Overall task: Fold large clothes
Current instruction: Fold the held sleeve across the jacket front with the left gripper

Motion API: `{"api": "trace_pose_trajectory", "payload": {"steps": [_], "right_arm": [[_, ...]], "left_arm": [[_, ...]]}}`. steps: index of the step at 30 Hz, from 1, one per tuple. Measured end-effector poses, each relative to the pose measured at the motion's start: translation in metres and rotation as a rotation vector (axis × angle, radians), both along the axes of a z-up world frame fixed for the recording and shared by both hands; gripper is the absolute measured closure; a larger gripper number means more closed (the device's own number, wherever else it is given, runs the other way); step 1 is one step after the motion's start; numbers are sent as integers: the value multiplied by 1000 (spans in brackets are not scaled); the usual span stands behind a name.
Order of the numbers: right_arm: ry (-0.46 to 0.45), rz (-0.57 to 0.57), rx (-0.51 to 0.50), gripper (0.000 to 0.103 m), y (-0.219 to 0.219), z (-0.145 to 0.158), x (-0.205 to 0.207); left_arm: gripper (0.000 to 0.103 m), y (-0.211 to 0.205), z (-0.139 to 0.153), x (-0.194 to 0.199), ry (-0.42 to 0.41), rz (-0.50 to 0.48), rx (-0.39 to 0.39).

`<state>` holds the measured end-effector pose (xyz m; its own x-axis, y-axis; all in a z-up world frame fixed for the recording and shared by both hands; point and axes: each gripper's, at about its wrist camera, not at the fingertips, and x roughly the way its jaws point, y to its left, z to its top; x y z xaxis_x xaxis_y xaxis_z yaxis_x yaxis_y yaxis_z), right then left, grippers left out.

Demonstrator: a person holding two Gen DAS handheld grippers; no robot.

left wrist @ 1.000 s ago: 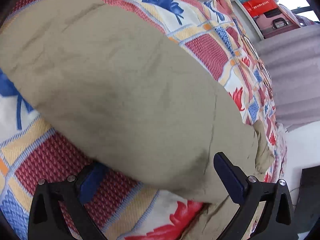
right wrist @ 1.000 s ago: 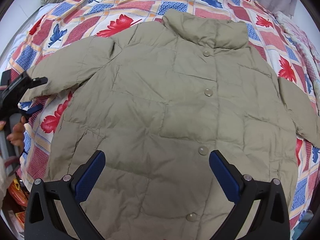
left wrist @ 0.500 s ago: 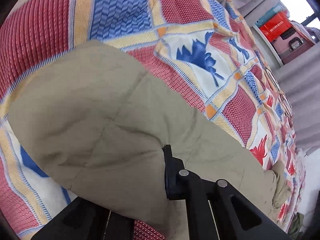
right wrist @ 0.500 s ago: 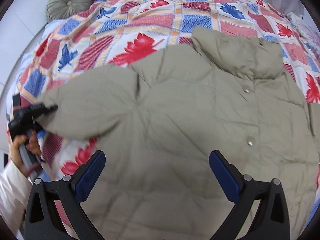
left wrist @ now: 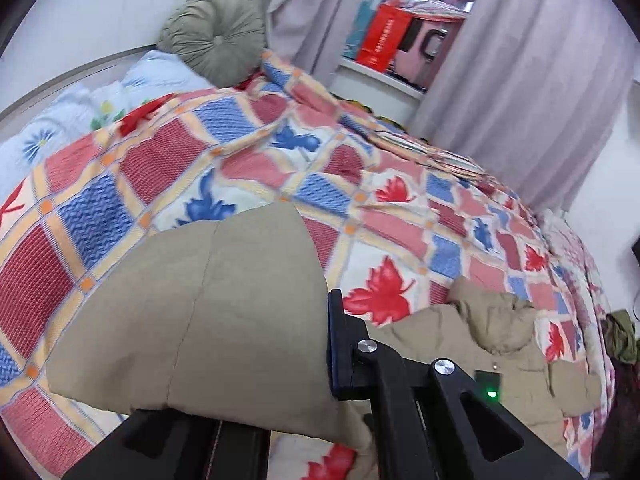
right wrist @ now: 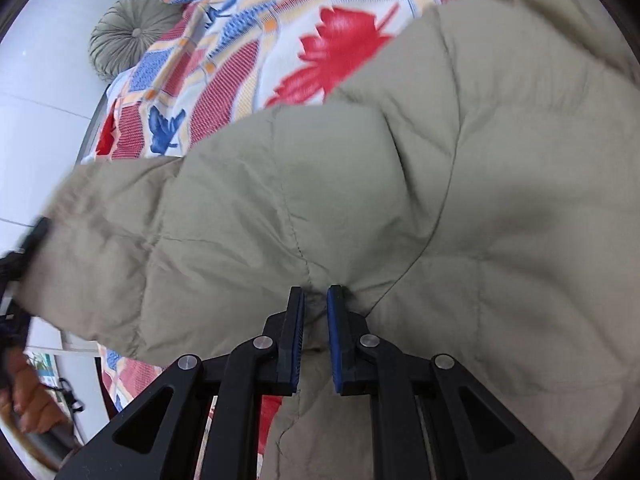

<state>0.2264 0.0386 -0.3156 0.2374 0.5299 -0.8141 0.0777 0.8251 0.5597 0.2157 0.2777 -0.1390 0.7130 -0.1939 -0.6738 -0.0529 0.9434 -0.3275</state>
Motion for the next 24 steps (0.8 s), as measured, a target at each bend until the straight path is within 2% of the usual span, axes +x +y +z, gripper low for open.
{"api": "trace_pose_trajectory", "payload": {"steps": [3,6,12,17,20,24], "right_arm": [[22,-1,34,91,-2,-4,2],[25,5,75,90,-15,11,-4],[-6,-105,44,90,-86,46,-46],[-51,-227,-94,90,-160,68,-85],[-58,-285,-169,90,-198,73,-108],[-49,-336,-215,90,-233,73,-132]], "left_arm": [[95,-53,11,9,-24,-110,-20],[95,-116,18,14,-38,-221,-5],[95,-238,5,15,-11,-416,22],[95,-307,-46,12,114,-491,84],[95,-338,-83,7,179,-502,172],[95,-365,-125,-5,226,-516,314]]}}
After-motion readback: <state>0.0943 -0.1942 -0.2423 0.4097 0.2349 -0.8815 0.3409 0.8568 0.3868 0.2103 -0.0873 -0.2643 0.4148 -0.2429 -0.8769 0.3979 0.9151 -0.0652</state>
